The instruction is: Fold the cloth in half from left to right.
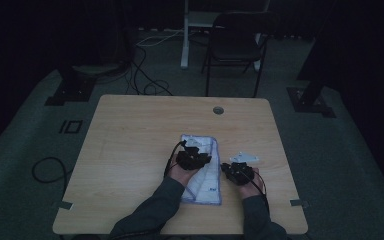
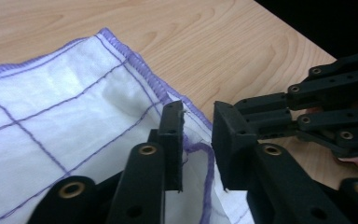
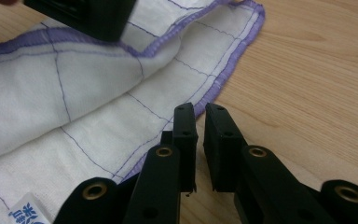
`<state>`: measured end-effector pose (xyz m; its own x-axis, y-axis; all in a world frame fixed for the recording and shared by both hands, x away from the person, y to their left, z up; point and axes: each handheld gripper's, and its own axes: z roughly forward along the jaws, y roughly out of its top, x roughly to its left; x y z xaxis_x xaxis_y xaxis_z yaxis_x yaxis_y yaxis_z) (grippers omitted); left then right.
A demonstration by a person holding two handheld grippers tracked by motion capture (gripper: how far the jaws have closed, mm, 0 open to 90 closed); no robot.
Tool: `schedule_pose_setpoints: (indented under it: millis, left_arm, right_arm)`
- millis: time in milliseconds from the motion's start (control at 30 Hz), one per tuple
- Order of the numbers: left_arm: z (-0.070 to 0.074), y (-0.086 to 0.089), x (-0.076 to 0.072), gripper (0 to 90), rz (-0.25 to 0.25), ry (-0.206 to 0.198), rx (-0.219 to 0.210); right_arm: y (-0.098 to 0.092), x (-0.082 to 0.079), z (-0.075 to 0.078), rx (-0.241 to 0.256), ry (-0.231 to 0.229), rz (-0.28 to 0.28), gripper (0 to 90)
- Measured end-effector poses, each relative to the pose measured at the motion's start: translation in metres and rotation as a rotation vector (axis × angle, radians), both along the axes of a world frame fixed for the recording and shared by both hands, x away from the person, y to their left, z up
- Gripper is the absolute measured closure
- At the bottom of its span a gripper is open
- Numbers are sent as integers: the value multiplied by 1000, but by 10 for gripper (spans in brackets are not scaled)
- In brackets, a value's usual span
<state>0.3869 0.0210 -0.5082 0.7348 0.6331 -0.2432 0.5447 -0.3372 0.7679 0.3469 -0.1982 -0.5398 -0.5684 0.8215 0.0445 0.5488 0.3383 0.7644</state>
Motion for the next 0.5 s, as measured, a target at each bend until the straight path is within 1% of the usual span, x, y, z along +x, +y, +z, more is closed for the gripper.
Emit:
schedule_pose_setpoints:
  millis: [67,100,133,267,300,367,467,500]
  left_arm:
    - [4,4,-3,732,0,-14,9]
    - [4,4,-3,731,0,-14,9]
    - [8,7,-5,731,7,-21,11]
    - [13,18,-8,733,17,-38,14]
    - [13,18,-8,734,17,-38,14]
    - [15,26,-12,738,32,-44,12]
    - [13,33,-16,748,39,-47,26]
    - [13,33,-16,750,39,-47,26]
  right_arm:
    - [-1,0,0,0,-1,-1,836]
    - [-1,0,0,0,-1,-1,836]
    - [-1,0,0,1,-2,0,836]
    - [0,0,0,0,-2,0,836]
    - [0,0,0,0,-2,0,836]
    - [0,0,0,1,0,-1,836]
    - [0,0,0,1,0,-1,836]
    - [0,0,0,1,0,-1,836]
